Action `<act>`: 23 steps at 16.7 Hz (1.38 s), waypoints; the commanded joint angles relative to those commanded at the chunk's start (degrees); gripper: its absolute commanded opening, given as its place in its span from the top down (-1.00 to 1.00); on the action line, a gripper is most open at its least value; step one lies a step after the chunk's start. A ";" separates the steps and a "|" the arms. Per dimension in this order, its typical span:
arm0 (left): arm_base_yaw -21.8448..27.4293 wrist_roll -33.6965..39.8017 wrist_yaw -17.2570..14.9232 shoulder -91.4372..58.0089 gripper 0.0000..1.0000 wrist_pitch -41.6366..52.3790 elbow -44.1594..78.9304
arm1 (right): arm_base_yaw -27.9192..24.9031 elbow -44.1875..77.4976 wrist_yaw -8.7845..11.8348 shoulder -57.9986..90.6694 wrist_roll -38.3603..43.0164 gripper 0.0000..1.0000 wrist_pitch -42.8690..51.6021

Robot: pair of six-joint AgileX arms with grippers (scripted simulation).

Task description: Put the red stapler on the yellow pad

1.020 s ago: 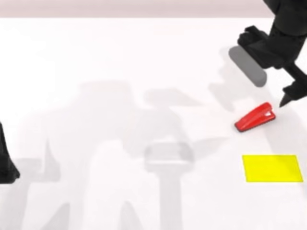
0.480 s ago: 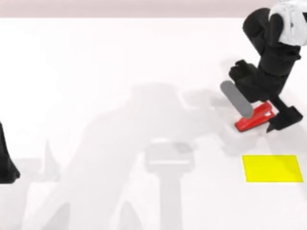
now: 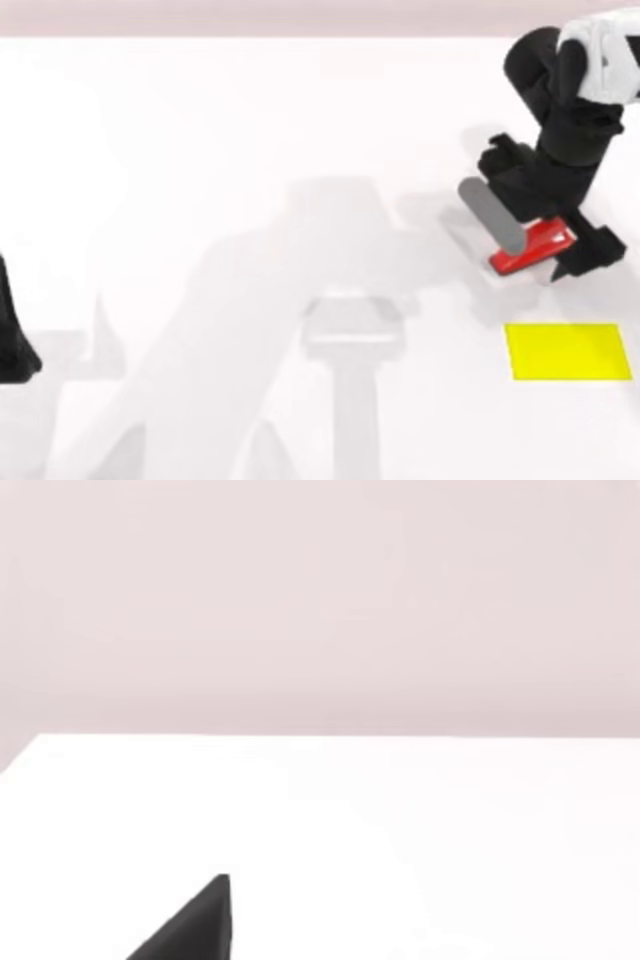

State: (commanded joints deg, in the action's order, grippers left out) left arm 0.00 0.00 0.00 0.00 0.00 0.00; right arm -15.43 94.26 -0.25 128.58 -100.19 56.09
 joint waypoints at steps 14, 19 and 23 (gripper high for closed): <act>0.00 0.00 0.00 0.00 -1.00 0.00 0.00 | 0.00 0.00 0.00 0.00 0.00 1.00 0.00; 0.00 0.00 0.00 0.00 -1.00 0.00 0.00 | 0.15 0.03 -0.01 -0.07 0.07 1.00 0.01; 0.00 0.00 0.00 0.00 -1.00 0.00 0.00 | 0.11 3.96 -0.01 -0.81 -0.11 1.00 4.23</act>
State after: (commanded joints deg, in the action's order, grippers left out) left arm 0.00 0.00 0.00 0.00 0.00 0.00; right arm -15.32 98.22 -0.26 127.76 -100.29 60.32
